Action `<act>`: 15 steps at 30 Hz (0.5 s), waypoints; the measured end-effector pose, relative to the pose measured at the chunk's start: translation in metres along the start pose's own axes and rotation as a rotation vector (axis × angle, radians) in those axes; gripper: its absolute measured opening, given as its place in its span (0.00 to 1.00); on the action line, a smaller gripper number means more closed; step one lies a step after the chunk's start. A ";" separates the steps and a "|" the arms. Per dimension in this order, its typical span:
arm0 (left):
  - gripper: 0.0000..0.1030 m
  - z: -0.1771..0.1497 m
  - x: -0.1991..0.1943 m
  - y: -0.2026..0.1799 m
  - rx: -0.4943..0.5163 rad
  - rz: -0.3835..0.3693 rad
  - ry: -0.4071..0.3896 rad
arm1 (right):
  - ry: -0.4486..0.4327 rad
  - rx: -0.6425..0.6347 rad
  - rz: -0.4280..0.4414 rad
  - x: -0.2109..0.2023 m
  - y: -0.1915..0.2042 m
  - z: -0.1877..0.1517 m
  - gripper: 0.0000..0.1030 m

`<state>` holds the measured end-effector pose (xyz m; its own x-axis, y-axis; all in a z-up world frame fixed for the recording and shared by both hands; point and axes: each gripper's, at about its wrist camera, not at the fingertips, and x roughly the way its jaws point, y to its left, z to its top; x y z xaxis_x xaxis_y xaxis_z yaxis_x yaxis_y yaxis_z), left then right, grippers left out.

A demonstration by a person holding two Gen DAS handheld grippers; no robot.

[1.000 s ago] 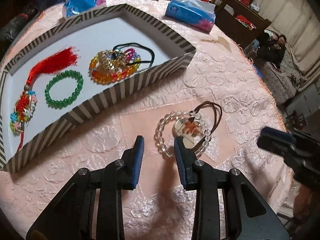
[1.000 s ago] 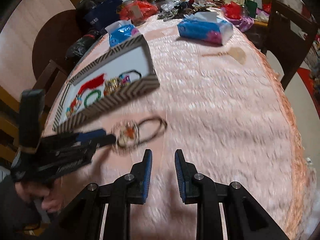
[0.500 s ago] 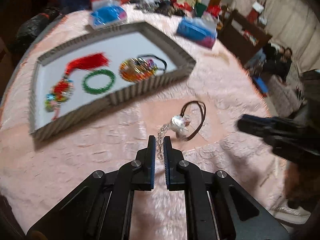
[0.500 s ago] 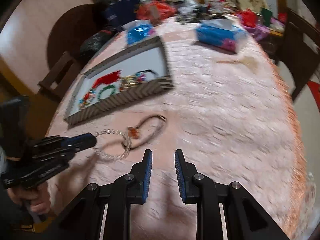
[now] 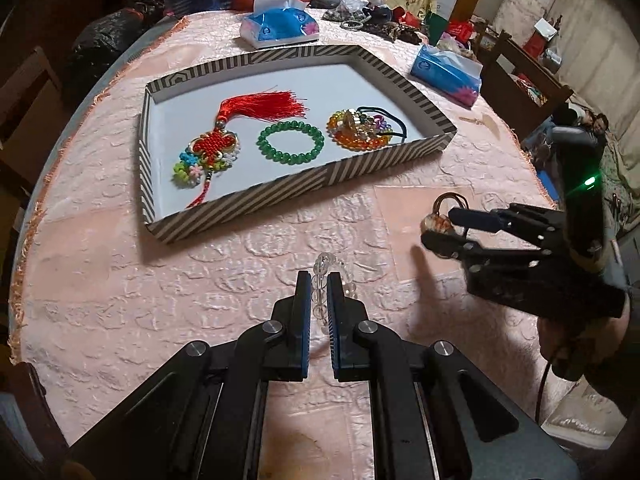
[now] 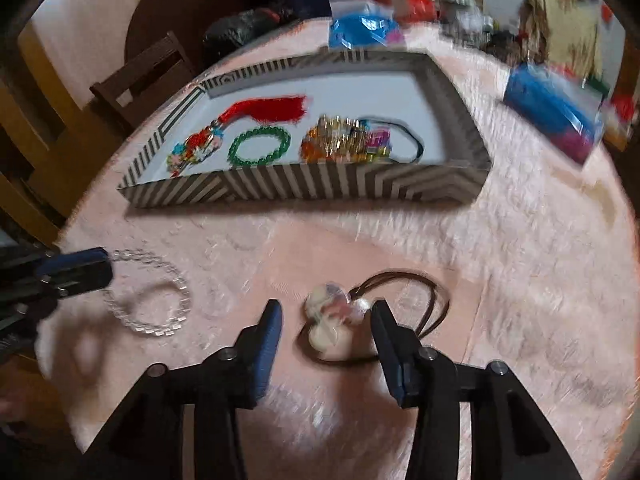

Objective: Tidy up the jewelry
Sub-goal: 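Grasp the clear crystal bracelet with the left tool while the right tool grasps the brown-cord pendant, then lift the crystal bracelet and brown-cord pendant and carry them toward the tray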

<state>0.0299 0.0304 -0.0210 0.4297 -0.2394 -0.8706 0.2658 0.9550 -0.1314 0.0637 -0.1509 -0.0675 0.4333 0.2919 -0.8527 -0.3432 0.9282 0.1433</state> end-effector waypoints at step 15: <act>0.06 0.010 0.004 -0.009 0.053 -0.053 0.001 | -0.085 0.041 -0.015 -0.035 0.003 -0.015 0.34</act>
<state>0.0380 0.0193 -0.0191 0.4129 -0.2888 -0.8638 0.3338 0.9304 -0.1515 0.0347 -0.1618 -0.0447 0.5082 0.2950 -0.8091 -0.3026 0.9408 0.1529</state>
